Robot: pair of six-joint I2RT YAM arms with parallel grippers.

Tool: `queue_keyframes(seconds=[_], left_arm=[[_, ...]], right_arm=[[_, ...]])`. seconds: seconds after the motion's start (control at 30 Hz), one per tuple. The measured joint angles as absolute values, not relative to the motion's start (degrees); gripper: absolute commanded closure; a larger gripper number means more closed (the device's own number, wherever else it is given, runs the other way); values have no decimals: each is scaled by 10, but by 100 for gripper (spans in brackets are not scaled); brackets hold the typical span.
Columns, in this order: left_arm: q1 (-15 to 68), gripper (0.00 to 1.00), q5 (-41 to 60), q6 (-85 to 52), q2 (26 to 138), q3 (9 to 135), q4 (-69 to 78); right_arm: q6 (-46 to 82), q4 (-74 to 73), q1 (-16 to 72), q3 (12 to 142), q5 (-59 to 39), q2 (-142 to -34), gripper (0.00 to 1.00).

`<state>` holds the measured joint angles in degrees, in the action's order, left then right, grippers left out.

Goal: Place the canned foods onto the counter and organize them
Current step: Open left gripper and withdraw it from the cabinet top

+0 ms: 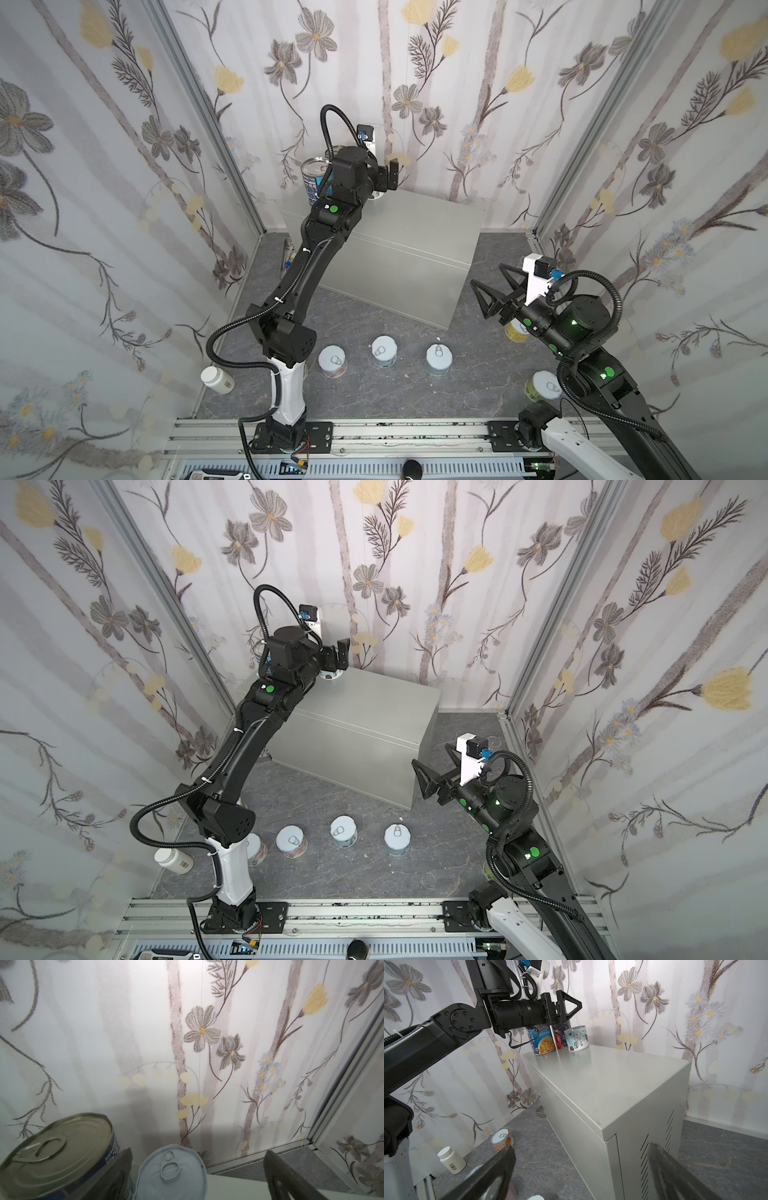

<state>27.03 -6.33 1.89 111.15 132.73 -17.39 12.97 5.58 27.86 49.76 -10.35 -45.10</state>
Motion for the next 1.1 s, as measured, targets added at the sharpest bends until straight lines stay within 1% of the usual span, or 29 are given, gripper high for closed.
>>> queue_keyframes(seconds=[0.1,0.23,0.53,0.7,0.87,1.1], left_arm=[[284,0,-58,28,1071,1310,-169],[306,0,-49,32,1014,1257,-170],[369,0,-44,33,842,1022,-187],[420,0,-58,19,741,901,-191],[465,1,-79,-12,660,795,-192],[505,1,-101,-53,599,691,-208]], right_arm=[[135,61,281,507,-103,-439,0],[145,79,282,516,-103,-421,0],[165,124,282,512,-101,-393,0],[175,152,283,499,-101,-369,0],[191,159,283,460,-101,-341,0],[227,158,282,387,-102,-304,0]])
